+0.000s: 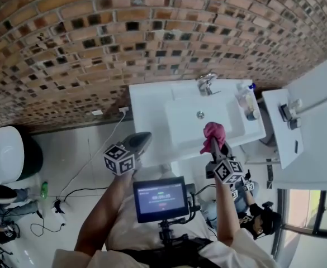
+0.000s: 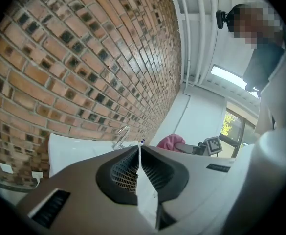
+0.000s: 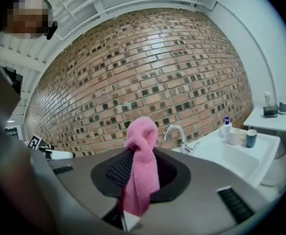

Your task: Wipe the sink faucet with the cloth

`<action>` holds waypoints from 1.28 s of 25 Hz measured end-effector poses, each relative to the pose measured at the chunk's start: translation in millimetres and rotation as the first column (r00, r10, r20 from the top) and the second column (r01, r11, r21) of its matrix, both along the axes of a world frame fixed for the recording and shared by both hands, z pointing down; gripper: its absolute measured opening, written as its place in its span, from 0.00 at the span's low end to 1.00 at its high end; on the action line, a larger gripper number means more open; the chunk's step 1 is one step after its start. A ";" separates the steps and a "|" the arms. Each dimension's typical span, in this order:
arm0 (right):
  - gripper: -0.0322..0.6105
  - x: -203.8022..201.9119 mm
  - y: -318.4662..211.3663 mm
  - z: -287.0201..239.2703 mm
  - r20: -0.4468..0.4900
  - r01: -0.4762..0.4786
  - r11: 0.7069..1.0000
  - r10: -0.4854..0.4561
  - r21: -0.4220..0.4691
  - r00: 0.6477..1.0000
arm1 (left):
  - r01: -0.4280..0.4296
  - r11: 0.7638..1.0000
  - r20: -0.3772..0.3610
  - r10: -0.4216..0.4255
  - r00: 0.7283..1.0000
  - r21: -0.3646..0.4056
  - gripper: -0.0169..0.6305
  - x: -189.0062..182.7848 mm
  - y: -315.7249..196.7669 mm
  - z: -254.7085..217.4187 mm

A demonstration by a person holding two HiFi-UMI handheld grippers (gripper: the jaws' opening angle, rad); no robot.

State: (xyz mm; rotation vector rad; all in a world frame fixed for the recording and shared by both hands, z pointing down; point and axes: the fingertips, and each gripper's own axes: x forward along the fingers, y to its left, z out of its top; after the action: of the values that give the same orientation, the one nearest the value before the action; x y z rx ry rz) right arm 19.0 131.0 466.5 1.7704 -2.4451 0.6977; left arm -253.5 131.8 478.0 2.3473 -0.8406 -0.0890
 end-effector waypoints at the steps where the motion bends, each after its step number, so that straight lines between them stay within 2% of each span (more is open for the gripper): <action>1: 0.19 -5.6 9.2 -0.5 -0.002 -0.004 1.000 0.004 -0.002 1.000 | 0.001 1.000 -0.003 -0.001 1.000 0.002 0.02 -6.0 7.3 -0.2; 8: 0.19 -28.0 73.0 2.2 0.002 -0.052 0.998 0.052 -0.020 0.999 | -0.032 0.999 0.008 0.032 0.999 -0.004 0.02 -27.6 58.7 8.5; 13: 0.19 -32.5 104.6 5.5 0.008 -0.065 0.997 0.065 -0.028 0.998 | -0.047 0.999 0.042 0.047 0.998 0.006 0.00 -32.1 87.8 9.6; 20: 0.20 -31.2 118.2 -3.8 0.041 -0.013 1.000 0.013 -0.003 0.999 | 0.009 0.998 0.075 -0.013 0.997 0.057 0.00 -32.5 100.4 -7.8; 28: 0.20 3.4 153.8 -49.4 0.082 0.033 0.998 -0.037 0.058 0.996 | 0.032 0.999 0.083 -0.034 0.996 0.031 0.00 14.1 128.7 -16.1; 32: 0.20 22.9 184.9 -49.4 0.110 0.052 0.998 -0.057 0.045 0.992 | 0.053 0.998 0.109 -0.057 0.992 0.041 0.00 36.6 154.3 -19.0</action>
State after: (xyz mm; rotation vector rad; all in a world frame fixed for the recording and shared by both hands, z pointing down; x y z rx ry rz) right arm 41.9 316.0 417.1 1.7157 -2.5875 0.7656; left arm -216.8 286.1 459.0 2.3825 -0.9655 0.0013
